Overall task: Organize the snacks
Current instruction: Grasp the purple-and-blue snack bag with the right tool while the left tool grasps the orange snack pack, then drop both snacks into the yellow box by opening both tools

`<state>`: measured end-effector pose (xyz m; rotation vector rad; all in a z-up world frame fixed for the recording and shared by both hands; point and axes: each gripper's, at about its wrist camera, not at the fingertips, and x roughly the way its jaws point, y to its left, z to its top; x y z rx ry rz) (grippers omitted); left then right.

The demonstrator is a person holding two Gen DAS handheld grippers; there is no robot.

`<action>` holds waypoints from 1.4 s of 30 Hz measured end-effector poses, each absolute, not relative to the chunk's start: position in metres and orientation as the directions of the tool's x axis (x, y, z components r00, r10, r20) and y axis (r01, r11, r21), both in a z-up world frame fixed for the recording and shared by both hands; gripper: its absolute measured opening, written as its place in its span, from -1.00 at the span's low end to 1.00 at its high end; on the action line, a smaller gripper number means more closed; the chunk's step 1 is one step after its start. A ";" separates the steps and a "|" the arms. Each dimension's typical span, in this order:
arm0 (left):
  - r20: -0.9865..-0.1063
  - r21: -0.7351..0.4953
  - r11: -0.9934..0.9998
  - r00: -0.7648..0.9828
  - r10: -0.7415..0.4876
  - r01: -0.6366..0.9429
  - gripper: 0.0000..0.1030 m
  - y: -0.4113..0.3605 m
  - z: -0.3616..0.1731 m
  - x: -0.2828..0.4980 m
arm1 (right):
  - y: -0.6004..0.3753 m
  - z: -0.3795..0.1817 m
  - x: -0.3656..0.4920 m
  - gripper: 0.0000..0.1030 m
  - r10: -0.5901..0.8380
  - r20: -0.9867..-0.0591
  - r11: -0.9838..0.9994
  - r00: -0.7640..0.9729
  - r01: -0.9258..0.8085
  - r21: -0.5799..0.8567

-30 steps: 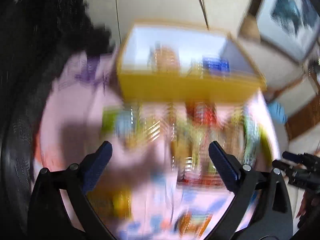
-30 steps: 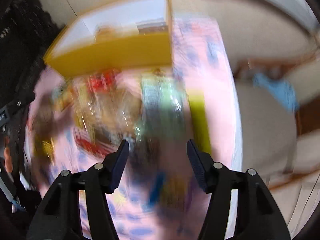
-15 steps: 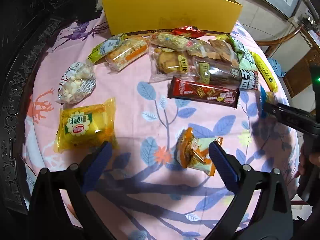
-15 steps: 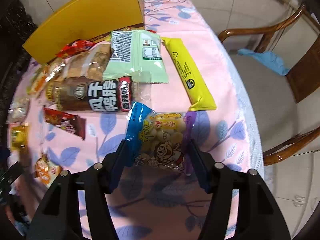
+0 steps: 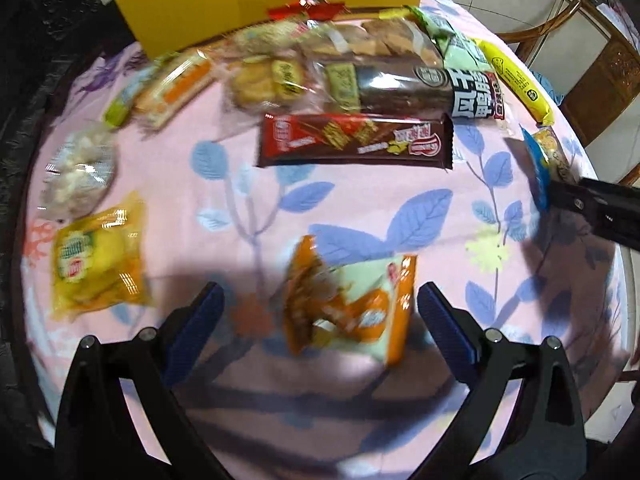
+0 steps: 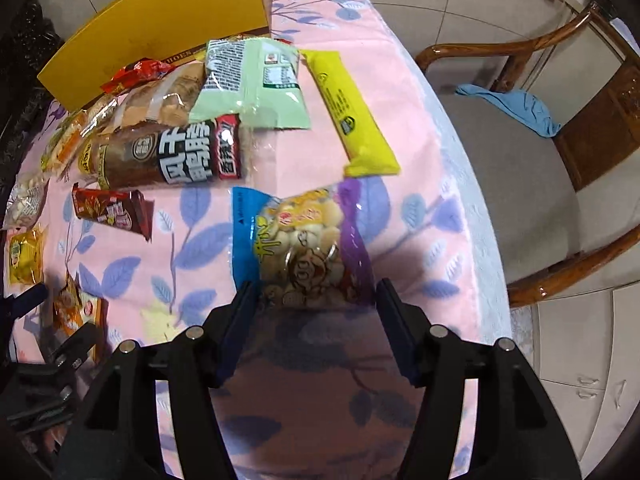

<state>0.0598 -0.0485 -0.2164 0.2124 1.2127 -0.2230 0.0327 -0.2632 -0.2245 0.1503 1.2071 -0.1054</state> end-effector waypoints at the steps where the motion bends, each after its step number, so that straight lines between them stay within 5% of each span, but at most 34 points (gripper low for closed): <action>1: -0.942 0.035 0.960 0.331 -0.062 0.278 0.81 -0.050 -0.220 0.061 | -0.264 -0.224 0.032 0.22 -0.002 -0.936 0.985 0.353 0.162 0.060; 6: -0.919 0.005 0.968 0.382 -0.094 0.250 0.23 -0.046 -0.216 0.058 | -0.271 -0.214 0.027 0.22 0.011 -0.930 0.983 0.367 0.166 0.077; 18: -0.913 -0.004 0.965 0.393 -0.110 0.261 0.08 -0.038 -0.215 0.050 | -0.247 -0.239 0.070 0.54 -0.016 -0.943 0.992 0.331 0.126 0.028; 19: -0.912 -0.007 0.966 0.394 -0.112 0.259 0.08 -0.038 -0.215 0.049 | -0.244 -0.239 0.069 0.51 -0.020 -0.940 0.991 0.342 0.130 0.026; 20: -0.911 -0.015 0.967 0.395 -0.118 0.254 0.07 -0.038 -0.215 0.049 | -0.243 -0.238 0.069 0.26 -0.021 -0.934 0.991 0.357 0.134 0.029; 21: -0.910 -0.026 0.968 0.396 -0.126 0.248 0.02 -0.037 -0.214 0.048 | -0.239 -0.235 0.067 -0.40 -0.022 -0.921 0.992 0.388 0.125 0.029; 23: -0.905 -0.076 0.970 0.392 -0.164 0.231 -0.06 -0.029 -0.212 0.050 | -0.233 -0.232 0.067 -0.67 0.034 -0.918 0.994 0.396 0.081 0.071; 42: -0.861 -0.112 0.977 0.474 -0.186 0.180 -0.13 -0.013 -0.135 0.085 | -0.203 -0.160 0.065 -0.71 0.198 -0.839 0.977 0.508 -0.032 0.211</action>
